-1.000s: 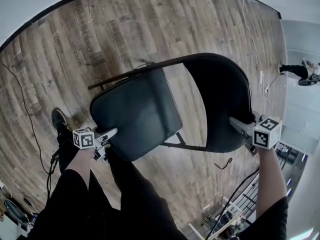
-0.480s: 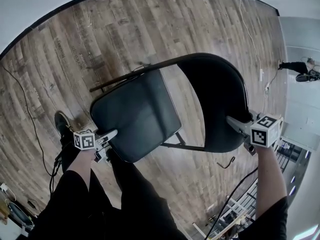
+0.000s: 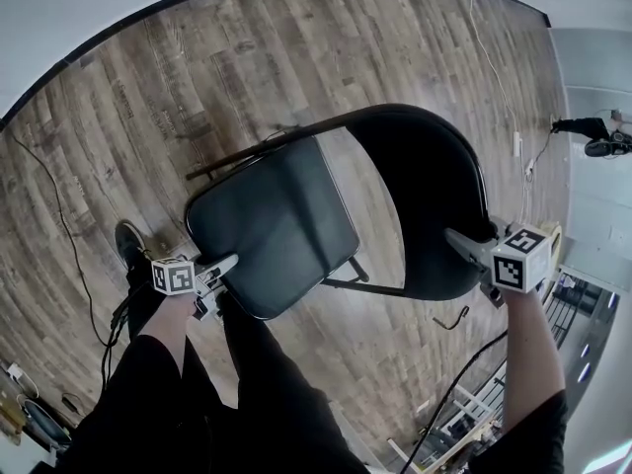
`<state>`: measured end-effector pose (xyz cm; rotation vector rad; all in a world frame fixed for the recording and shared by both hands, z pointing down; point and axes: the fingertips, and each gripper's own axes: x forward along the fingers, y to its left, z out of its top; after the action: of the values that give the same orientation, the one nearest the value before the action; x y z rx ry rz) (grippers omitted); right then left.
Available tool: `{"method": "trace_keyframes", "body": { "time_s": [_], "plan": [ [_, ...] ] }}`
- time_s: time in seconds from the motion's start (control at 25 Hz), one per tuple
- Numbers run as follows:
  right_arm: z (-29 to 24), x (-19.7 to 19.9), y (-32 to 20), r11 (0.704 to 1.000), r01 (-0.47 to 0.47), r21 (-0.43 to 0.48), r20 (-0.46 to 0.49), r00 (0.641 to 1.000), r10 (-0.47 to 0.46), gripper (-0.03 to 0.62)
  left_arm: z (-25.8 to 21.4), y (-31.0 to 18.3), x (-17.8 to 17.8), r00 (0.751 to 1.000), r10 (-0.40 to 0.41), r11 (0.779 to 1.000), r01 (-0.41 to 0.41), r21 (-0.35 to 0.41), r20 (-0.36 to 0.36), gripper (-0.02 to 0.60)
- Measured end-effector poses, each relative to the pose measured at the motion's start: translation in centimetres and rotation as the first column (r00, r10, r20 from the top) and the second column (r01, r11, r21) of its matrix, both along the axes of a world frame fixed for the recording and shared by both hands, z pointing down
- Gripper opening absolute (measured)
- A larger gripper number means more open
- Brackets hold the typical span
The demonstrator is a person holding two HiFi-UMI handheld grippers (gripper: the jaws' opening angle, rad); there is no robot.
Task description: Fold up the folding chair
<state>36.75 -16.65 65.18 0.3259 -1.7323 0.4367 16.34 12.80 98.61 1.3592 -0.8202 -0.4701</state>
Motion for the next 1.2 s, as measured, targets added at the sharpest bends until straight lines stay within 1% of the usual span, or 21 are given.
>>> {"method": "trace_keyframes", "body": {
  "time_s": [0.68, 0.92, 1.2],
  "plan": [
    [-1.7, -1.3, 2.5, 0.999, 0.021, 0.044, 0.003, 1.000, -0.021, 0.132, -1.5, 0.6, 0.0, 0.999, 0.004, 0.999, -0.003, -0.034, 0.036, 0.241],
    [-2.3, -1.6, 2.9, 0.998, 0.029, 0.059, 0.000, 1.000, -0.029, 0.129, -3.4, 0.0, 0.7, 1.000, -0.005, 0.999, 0.004, -0.042, -0.012, 0.238],
    [-2.9, -1.9, 3.5, 0.997, 0.032, 0.067, 0.000, 0.999, -0.032, 0.122, -4.4, -0.5, 0.8, 1.000, -0.003, 0.999, 0.003, -0.047, -0.005, 0.233]
  ]
}}
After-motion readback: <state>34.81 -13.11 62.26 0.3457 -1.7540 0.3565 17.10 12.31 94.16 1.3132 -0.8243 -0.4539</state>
